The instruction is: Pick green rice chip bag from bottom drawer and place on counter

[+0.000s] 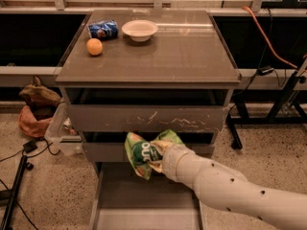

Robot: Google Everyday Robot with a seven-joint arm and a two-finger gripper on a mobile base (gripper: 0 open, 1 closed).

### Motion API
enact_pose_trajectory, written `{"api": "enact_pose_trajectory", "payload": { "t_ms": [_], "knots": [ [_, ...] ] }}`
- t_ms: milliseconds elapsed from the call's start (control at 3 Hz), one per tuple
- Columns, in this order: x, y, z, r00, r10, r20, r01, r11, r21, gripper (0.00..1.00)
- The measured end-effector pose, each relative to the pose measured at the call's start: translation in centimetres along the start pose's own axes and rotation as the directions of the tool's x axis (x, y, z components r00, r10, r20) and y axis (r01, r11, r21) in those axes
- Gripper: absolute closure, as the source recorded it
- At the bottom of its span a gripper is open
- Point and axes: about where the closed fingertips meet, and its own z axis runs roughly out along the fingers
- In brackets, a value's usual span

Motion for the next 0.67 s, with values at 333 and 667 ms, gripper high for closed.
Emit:
{"api": "enact_pose_trajectory", "payload": {
  "t_ms": [333,667],
  "knots": [
    [-6.4,-5.8,-2.8,0.991,-0.133,0.002,0.132,0.9883,0.076,1.0],
    [-7.5,-6.8,-3.6,0.985,-0.171,-0.009,0.171,0.9809,0.092,1.0]
  ]
}}
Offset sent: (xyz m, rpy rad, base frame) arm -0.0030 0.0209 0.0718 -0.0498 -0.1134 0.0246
